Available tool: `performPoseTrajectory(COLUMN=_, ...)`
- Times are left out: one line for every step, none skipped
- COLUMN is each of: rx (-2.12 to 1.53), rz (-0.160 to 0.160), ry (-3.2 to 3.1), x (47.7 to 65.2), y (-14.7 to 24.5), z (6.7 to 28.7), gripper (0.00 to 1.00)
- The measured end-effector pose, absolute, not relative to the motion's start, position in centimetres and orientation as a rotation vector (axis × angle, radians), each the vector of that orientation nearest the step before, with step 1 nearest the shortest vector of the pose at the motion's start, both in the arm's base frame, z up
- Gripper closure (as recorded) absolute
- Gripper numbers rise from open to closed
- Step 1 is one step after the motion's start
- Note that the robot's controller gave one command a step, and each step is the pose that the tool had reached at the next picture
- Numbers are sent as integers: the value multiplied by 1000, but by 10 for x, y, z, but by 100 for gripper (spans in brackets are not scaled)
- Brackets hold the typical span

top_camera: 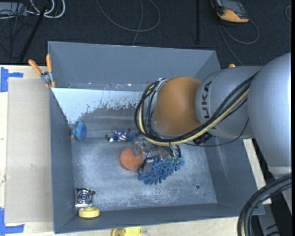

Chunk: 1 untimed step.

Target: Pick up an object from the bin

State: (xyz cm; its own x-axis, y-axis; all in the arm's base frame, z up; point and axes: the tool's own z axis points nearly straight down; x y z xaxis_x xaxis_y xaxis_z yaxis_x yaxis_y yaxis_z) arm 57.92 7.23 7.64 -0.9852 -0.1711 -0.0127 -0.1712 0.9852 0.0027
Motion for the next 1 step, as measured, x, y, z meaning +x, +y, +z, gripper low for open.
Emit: performPoseTrajectory(rx=-267, rz=6, ry=3118, x=579, y=72, z=76, gripper=100)
